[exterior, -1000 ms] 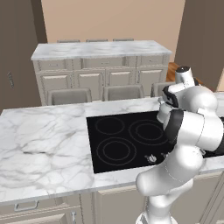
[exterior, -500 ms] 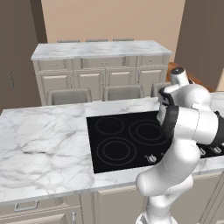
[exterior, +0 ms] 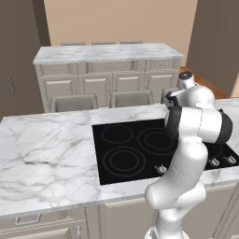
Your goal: The kettle is done boiling. Turn off the stove, then wait for 300 timesteps before moving the kettle to the dining table.
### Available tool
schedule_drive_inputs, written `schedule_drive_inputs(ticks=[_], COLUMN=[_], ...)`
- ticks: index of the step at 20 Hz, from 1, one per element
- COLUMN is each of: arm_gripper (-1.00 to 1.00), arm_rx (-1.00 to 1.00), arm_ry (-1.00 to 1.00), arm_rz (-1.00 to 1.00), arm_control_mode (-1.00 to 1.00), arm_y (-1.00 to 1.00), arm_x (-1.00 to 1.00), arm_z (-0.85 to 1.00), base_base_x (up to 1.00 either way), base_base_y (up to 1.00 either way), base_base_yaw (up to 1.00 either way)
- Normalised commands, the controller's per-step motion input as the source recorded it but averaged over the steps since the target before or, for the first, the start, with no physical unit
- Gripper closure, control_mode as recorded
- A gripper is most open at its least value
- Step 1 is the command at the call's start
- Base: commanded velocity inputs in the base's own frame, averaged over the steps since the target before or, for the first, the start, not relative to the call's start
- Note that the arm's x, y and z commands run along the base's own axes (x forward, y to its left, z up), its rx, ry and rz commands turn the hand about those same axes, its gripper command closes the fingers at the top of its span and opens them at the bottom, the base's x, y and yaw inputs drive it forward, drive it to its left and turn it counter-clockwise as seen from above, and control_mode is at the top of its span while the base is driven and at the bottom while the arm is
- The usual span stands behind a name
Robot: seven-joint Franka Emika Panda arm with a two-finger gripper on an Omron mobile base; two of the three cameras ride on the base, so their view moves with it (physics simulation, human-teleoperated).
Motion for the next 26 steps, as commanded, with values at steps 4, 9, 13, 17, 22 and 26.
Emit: schedule_drive_inputs(ticks=[4, 9, 13, 17, 22, 26], arm_gripper=[-1.0, -1.0, -1.0, -1.0, -1.0, 1.0], arm_rx=[0.0, -0.01, 0.0, 0.0, 0.0, 0.0], arm_ry=[0.0, 0.0, 0.0, 0.0, 0.0, 0.0], arm_rz=[0.09, 0.08, 0.07, 0.05, 0.03, 0.01], arm_control_mode=[-1.0, -1.0, -1.0, -1.0, -1.0, -1.0], arm_y=[0.0, 0.0, 0.0, 0.0, 0.0, 0.0], arm_x=[0.34, 0.22, 0.21, 0.15, 0.02, 0.02], arm_z=[-0.18, -0.16, -0.09, -0.08, -0.06, -0.13], base_base_x=[0.0, 0.0, 0.0, 0.0, 0.0, 0.0], base_base_y=[0.0, 0.0, 0.0, 0.0, 0.0, 0.0], base_base_yaw=[0.0, 0.0, 0.0, 0.0, 0.0, 0.0])
